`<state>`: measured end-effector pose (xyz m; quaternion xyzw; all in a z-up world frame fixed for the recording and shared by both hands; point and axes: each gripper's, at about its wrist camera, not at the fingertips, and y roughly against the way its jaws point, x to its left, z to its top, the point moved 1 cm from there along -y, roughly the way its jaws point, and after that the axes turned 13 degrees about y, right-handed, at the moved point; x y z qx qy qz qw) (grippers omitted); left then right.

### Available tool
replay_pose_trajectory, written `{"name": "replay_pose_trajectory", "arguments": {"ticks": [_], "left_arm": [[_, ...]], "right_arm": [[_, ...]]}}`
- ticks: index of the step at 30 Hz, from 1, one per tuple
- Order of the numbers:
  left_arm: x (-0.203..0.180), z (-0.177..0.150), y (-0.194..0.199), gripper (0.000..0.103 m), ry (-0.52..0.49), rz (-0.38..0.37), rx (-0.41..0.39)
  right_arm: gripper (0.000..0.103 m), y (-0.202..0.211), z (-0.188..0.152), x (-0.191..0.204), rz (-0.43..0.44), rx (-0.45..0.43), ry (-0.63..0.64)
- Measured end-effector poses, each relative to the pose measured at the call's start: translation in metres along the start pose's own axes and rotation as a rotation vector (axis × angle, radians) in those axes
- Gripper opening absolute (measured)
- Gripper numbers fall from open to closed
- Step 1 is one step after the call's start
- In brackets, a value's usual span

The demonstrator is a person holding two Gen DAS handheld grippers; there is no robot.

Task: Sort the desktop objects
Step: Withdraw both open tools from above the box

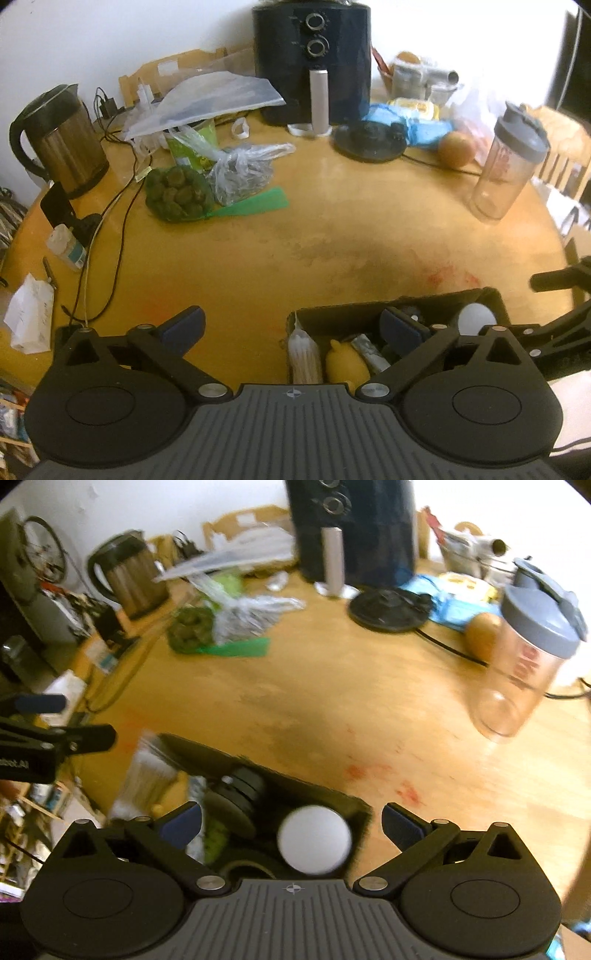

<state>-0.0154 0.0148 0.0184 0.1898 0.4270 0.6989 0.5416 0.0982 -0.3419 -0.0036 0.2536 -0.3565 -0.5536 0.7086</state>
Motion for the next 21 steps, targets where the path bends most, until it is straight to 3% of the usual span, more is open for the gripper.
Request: {"name": "replay_pose_trajectory", "arguments": {"ticks": [5, 10, 13, 21], "left_arm": [[-0.009, 0.000, -0.010, 0.103, -0.052, 0.019, 0.078], [-0.009, -0.003, -0.019, 0.103, -0.037, 0.016, 0.172], [-0.008, -0.004, -0.026, 0.103, -0.020, 0.033, 0.252], [-0.007, -0.014, -0.034, 0.103, -0.012, 0.042, 0.372]], "right_arm": [[0.103, -0.005, -0.005, -0.004, -0.084, 0.111, 0.029], [0.103, -0.004, -0.013, -0.007, -0.115, 0.182, 0.051], [0.103, -0.004, -0.018, -0.010, -0.115, 0.225, 0.058], [0.103, -0.004, -0.027, -0.007, -0.095, 0.293, 0.090]]}}
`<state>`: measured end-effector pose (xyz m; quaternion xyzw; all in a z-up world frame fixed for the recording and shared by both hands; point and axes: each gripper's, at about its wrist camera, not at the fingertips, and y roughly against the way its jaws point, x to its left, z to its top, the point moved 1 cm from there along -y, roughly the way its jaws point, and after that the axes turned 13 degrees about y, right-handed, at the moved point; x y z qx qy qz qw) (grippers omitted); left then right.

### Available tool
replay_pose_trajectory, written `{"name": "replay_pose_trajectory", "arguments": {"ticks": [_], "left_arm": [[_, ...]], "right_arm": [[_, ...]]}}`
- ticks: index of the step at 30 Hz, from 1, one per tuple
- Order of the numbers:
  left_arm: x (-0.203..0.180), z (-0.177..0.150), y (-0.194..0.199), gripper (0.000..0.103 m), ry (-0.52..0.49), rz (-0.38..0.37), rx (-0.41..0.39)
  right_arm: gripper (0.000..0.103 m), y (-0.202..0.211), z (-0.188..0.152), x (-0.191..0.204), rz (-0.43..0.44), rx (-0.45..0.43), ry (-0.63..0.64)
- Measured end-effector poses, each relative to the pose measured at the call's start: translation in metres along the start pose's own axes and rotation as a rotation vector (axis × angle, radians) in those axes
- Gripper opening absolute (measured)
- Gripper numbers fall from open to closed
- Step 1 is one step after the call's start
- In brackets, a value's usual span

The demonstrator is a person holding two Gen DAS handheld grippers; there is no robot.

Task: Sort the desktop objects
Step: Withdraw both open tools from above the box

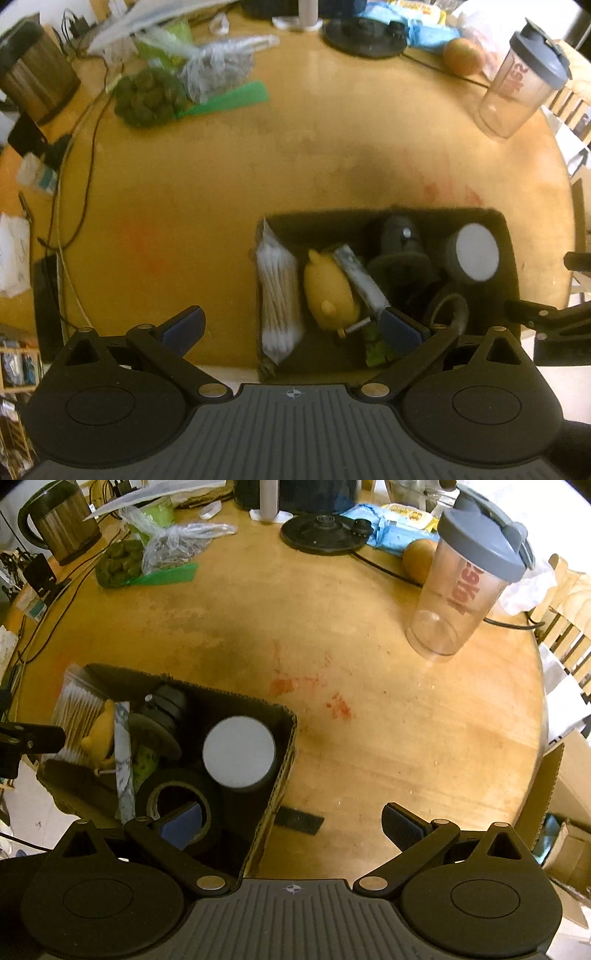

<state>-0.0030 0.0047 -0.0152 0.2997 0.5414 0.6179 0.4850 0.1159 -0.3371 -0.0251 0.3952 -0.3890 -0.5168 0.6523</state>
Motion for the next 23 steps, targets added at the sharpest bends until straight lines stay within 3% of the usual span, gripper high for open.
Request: {"name": "replay_pose_trajectory", "arguments": {"ticks": [9, 16, 23], "left_arm": [[0.006, -0.012, -0.016, 0.103, 0.041, -0.049, 0.145], [0.005, -0.021, -0.018, 0.103, 0.049, -0.062, 0.180], [-0.001, -0.025, -0.020, 0.103, 0.036, -0.112, 0.199]], "right_arm": [[0.103, 0.002, -0.006, 0.006, -0.012, 0.052, 0.043], [0.103, -0.009, -0.011, 0.005, 0.001, 0.145, 0.100], [0.103, -0.010, -0.011, 0.005, 0.031, 0.163, 0.099]]}}
